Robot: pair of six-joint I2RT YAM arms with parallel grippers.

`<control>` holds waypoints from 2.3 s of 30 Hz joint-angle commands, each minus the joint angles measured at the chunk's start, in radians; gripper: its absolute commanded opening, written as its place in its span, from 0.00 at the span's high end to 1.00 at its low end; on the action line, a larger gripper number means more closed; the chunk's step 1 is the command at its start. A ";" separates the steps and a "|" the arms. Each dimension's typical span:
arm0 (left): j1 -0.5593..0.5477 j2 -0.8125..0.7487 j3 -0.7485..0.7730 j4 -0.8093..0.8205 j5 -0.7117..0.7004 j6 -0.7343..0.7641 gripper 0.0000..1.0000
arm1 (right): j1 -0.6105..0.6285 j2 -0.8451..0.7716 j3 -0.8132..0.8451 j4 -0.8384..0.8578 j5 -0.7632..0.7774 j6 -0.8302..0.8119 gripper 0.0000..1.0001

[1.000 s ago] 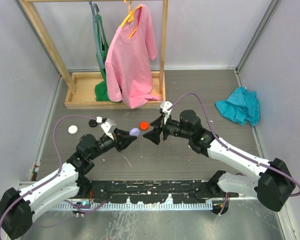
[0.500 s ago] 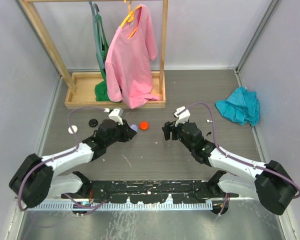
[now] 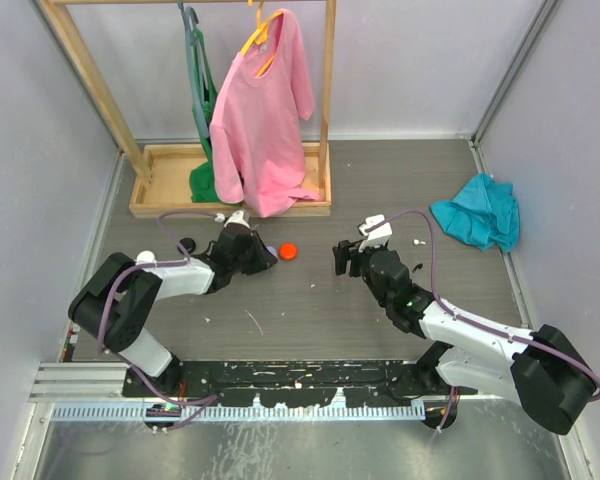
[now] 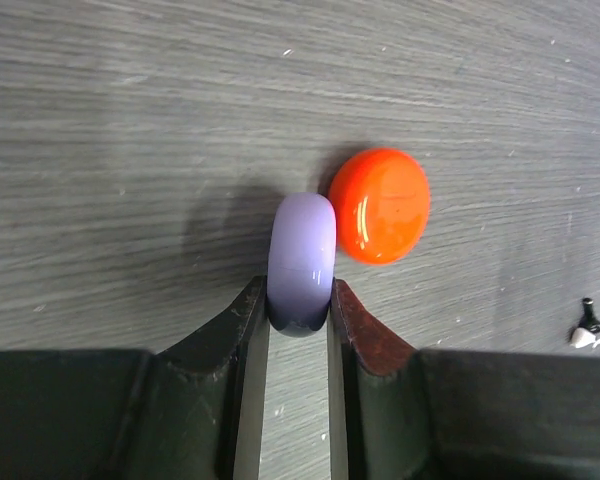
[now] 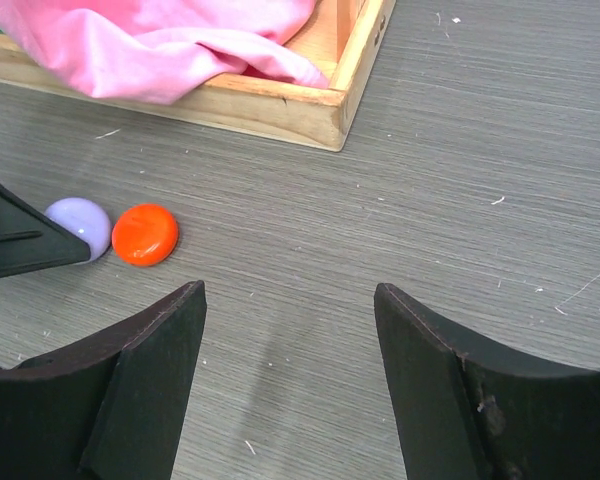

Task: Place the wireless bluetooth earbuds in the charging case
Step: Place the charging case at the center of the board, then pick up the charging case at the center of the board.

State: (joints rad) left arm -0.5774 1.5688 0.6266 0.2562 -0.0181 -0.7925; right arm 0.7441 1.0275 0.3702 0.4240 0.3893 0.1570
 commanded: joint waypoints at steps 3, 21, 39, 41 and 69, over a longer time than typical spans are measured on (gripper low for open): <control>0.009 0.033 0.036 0.043 0.010 -0.042 0.71 | -0.002 -0.016 0.012 0.062 0.028 0.008 0.27; 0.073 -0.237 0.023 -0.389 -0.196 0.061 0.26 | -0.001 -0.023 0.021 0.042 0.029 0.013 0.26; 0.462 -0.253 0.156 -0.631 -0.270 0.252 0.15 | -0.002 -0.010 0.018 0.052 0.025 0.015 0.24; 0.484 -0.200 0.193 -0.623 -0.270 0.262 0.15 | -0.001 -0.009 0.018 0.051 0.026 0.012 0.24; 0.566 0.156 0.424 -0.675 -0.019 0.373 0.53 | -0.001 0.016 0.027 0.047 0.018 0.005 0.23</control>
State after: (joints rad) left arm -0.0113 1.7458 1.0451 -0.3824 -0.1307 -0.4213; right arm 0.7441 1.0431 0.3702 0.4255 0.3958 0.1604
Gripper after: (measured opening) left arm 0.516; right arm 0.770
